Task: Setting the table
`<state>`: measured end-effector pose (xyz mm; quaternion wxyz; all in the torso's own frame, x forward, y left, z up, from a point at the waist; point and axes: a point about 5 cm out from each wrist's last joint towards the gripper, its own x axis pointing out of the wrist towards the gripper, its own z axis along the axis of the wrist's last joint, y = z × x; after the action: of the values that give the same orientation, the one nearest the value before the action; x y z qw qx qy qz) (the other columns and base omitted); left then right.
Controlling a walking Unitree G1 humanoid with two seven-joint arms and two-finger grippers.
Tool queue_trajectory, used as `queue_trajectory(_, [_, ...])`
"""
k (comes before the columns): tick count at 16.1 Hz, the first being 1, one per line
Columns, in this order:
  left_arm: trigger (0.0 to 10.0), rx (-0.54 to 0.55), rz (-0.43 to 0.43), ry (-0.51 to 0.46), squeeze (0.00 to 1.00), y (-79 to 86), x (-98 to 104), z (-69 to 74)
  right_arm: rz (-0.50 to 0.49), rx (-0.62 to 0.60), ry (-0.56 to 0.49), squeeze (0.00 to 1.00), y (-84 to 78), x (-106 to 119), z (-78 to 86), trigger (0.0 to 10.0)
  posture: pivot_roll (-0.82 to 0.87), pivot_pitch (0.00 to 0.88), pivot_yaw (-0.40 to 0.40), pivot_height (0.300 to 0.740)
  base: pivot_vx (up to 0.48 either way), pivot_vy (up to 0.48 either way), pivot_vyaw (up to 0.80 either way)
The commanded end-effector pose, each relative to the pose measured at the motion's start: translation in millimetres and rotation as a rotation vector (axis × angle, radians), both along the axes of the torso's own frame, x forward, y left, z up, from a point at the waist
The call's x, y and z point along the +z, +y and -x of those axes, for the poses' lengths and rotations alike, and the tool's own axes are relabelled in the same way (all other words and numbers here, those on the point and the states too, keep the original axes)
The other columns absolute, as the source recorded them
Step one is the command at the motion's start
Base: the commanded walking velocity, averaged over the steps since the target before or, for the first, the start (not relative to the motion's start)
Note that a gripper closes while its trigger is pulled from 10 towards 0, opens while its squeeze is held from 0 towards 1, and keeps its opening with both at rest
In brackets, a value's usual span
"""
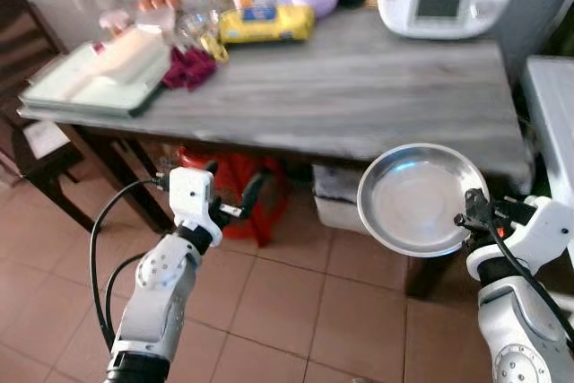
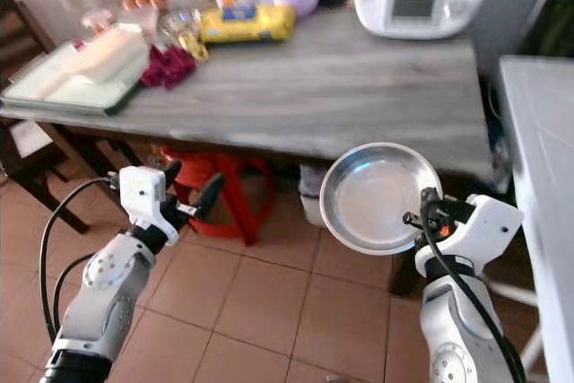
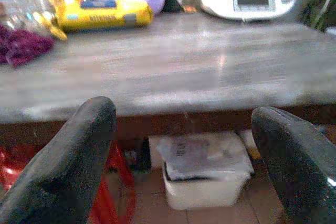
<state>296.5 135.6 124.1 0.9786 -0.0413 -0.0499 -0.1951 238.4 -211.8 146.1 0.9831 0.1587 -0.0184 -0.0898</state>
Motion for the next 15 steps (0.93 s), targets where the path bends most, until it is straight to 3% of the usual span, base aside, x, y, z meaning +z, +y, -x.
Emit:
queue_trajectory(1, [10.0,0.018,-0.024,0.002,0.00,8.8,-0.6,0.4,-0.012,0.013,-0.020,0.00,5.3,3.1,0.2,10.0,-0.19,0.129,0.100,0.740,0.322,0.000,0.00])
queue_trajectory(15, [10.0,0.004,-0.045,0.006,0.00,8.8,-1.6,1.3,0.003,0.012,-0.038,0.00,6.1,5.7,-1.2,10.0,-0.18,0.127,0.103,0.740,0.317,0.000,0.00])
